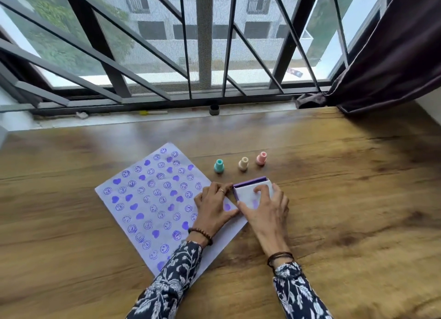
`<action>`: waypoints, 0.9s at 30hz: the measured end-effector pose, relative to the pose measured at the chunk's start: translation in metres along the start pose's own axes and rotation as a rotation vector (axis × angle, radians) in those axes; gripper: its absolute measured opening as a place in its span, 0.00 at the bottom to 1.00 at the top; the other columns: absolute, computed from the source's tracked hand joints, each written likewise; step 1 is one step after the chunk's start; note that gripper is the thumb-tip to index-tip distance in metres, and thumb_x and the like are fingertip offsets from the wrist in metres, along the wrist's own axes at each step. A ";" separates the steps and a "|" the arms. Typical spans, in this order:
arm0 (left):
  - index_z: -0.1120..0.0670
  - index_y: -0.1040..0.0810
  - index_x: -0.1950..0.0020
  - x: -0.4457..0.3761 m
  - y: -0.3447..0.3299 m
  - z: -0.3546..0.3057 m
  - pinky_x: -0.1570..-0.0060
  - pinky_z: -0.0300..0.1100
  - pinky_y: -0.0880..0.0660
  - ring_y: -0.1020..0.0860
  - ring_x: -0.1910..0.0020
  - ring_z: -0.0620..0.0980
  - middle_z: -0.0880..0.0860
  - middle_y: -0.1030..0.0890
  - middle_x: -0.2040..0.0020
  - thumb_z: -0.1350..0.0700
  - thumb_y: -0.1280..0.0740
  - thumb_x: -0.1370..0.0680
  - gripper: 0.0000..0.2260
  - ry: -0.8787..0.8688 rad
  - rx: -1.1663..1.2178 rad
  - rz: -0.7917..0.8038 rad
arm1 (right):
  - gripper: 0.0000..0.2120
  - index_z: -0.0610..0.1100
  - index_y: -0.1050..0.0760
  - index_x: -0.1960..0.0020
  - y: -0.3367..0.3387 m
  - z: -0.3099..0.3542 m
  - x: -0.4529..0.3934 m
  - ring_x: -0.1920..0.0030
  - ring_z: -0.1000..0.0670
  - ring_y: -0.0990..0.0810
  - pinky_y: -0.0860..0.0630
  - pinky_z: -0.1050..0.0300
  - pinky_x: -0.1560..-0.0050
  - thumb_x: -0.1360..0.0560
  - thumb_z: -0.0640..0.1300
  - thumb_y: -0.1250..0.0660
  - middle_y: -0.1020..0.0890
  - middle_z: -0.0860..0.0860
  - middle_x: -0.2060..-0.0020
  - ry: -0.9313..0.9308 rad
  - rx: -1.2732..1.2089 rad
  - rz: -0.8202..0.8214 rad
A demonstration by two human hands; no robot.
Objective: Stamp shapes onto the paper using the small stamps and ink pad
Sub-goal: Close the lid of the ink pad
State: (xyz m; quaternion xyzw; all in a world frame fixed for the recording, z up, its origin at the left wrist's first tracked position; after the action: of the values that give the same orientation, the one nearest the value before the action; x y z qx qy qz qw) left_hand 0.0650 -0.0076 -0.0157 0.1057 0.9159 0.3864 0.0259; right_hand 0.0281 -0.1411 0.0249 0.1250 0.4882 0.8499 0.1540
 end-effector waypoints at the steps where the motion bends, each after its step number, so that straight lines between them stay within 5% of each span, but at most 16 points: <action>1: 0.44 0.31 0.37 0.000 -0.001 0.001 0.58 0.39 0.49 0.34 0.47 0.47 0.49 0.28 0.45 0.42 0.30 0.33 0.26 0.001 -0.005 0.000 | 0.23 0.45 0.28 0.43 0.001 0.001 0.001 0.36 0.41 0.36 0.35 0.48 0.38 0.34 0.52 0.28 0.33 0.42 0.34 -0.005 -0.007 -0.019; 13: 0.44 0.31 0.37 -0.001 -0.002 0.001 0.57 0.39 0.50 0.33 0.45 0.49 0.50 0.28 0.45 0.42 0.28 0.36 0.29 0.008 -0.029 0.006 | 0.09 0.49 0.22 0.52 0.006 -0.010 -0.013 0.38 0.43 0.31 0.36 0.43 0.34 0.32 0.49 0.29 0.28 0.46 0.44 -0.050 -0.089 0.028; 27: 0.45 0.31 0.37 -0.001 0.000 -0.001 0.58 0.39 0.50 0.32 0.45 0.50 0.50 0.27 0.45 0.41 0.28 0.36 0.30 0.009 -0.027 0.002 | 0.24 0.48 0.30 0.46 0.011 -0.006 -0.012 0.41 0.41 0.28 0.31 0.45 0.42 0.36 0.58 0.28 0.31 0.44 0.41 -0.039 0.043 0.052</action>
State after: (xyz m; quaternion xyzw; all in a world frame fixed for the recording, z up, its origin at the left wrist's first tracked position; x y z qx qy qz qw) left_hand 0.0663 -0.0086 -0.0152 0.1047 0.9107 0.3990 0.0229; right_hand 0.0350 -0.1558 0.0305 0.1573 0.5001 0.8403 0.1385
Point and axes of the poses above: each hand's wrist, its own x-axis away from the middle knuckle, its own y-axis out of the back of the hand, z = x × y, the point moved 4 cm from there along -x, towards the middle knuckle
